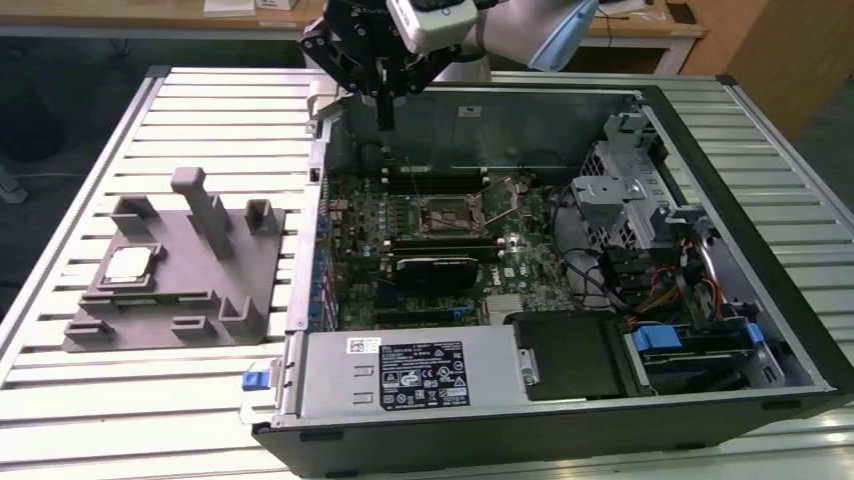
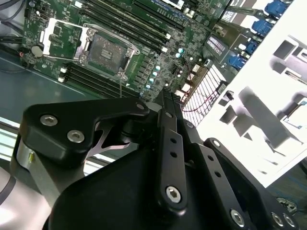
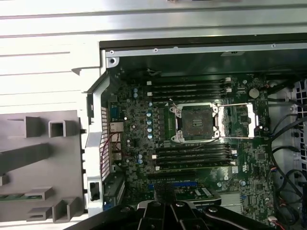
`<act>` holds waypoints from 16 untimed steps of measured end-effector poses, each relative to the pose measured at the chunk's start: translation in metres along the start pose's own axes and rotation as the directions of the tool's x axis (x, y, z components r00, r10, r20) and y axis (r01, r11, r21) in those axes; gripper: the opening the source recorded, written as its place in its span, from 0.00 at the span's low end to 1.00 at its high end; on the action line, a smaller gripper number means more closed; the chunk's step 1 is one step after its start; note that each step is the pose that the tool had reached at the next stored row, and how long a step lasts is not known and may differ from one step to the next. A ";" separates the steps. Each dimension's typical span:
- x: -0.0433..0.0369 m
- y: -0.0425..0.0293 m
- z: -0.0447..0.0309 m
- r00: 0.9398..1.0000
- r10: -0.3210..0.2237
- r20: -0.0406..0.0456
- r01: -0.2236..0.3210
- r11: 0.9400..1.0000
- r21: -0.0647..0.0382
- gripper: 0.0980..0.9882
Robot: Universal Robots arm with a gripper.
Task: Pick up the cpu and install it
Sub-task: 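Reach for the cpu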
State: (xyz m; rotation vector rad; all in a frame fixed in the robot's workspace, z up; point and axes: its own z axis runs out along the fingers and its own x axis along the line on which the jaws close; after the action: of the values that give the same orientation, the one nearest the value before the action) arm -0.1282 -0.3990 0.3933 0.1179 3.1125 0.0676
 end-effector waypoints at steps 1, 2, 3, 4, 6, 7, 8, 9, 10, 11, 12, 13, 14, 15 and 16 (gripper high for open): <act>0.0009 -0.0001 0.0000 1.000 0.000 0.000 0.000 1.000 0.000 0.01; 0.0018 -0.0001 -0.0001 1.000 0.000 0.000 0.000 1.000 0.000 0.01; 0.0026 -0.0002 -0.0001 1.000 0.000 0.000 0.000 1.000 0.000 0.01; 0.0037 -0.0003 -0.0001 1.000 0.000 0.000 0.000 1.000 0.000 0.01; 0.0058 -0.0004 -0.0001 1.000 0.000 0.000 0.000 1.000 0.000 0.01; 0.0070 -0.0005 -0.0002 1.000 0.000 0.000 0.000 1.000 0.000 0.01; 0.0082 -0.0006 -0.0002 1.000 0.000 0.000 0.000 1.000 0.000 0.01; 0.0096 -0.0007 -0.0003 1.000 0.000 0.000 0.000 1.000 0.000 0.01; 0.0107 -0.0008 -0.0003 1.000 0.000 0.000 0.000 1.000 0.000 0.01; 0.0120 -0.0009 -0.0003 1.000 0.000 0.000 0.000 1.000 0.000 0.01; 0.0132 -0.0010 -0.0004 1.000 0.000 0.000 0.000 1.000 0.000 0.01; 0.0146 -0.0011 -0.0004 1.000 0.000 0.000 0.000 1.000 0.000 0.01; 0.0159 -0.0012 -0.0005 1.000 0.000 0.000 0.000 1.000 0.000 0.01; 0.0173 -0.0013 -0.0005 1.000 0.000 0.000 0.000 1.000 0.000 0.01; 0.0190 -0.0014 -0.0005 1.000 0.000 0.000 0.000 1.000 0.000 0.01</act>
State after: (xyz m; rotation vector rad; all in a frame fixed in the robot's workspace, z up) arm -0.1473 -0.3990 0.3933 0.1179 3.1125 0.0676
